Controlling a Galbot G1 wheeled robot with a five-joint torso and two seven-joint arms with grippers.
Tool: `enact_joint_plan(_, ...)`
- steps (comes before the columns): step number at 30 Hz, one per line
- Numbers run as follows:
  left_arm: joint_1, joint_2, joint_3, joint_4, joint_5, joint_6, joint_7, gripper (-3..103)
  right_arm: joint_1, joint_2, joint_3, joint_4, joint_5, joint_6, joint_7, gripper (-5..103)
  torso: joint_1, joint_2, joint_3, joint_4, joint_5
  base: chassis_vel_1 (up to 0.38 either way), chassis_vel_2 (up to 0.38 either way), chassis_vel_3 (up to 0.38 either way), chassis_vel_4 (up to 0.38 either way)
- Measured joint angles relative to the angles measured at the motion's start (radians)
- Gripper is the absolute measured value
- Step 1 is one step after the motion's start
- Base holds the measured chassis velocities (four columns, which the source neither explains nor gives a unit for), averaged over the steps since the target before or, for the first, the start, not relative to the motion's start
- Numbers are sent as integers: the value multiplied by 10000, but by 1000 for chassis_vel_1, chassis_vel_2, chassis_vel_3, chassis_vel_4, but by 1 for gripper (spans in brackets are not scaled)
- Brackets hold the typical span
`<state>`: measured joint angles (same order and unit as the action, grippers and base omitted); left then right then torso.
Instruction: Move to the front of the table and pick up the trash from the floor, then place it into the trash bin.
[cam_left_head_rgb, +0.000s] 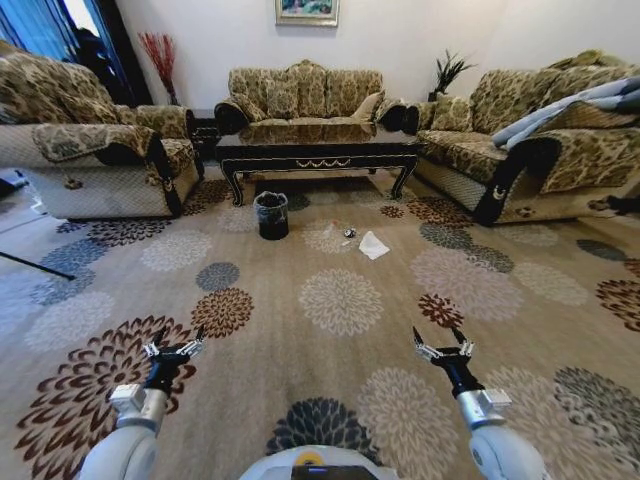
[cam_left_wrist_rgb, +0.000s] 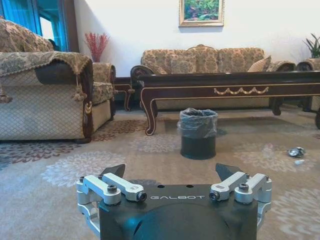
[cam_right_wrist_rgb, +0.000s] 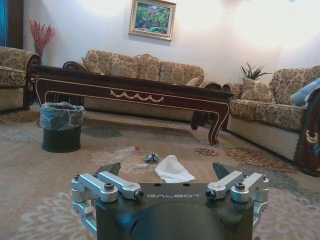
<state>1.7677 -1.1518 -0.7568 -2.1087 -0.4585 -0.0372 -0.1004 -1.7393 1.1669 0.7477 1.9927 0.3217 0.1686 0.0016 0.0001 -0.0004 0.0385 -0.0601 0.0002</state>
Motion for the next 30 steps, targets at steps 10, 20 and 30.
enact_joint_plan(10,22,-31,-20,99,-37,-145,-15,100,21,8,-31,-30,-82,5,46,100,-1,1,23,-2,-3,-127,143,126,-147)
enact_joint_plan(20,-8,-36,-32,162,-130,-162,-31,100,11,-2,-34,4,-96,-4,46,100,-1,0,40,-1,-3,-136,152,149,-142)
enact_joint_plan(30,-56,-29,-41,218,-232,-171,-39,100,-4,14,-38,53,-114,-37,38,100,-1,0,48,-1,-4,-137,133,127,-131)
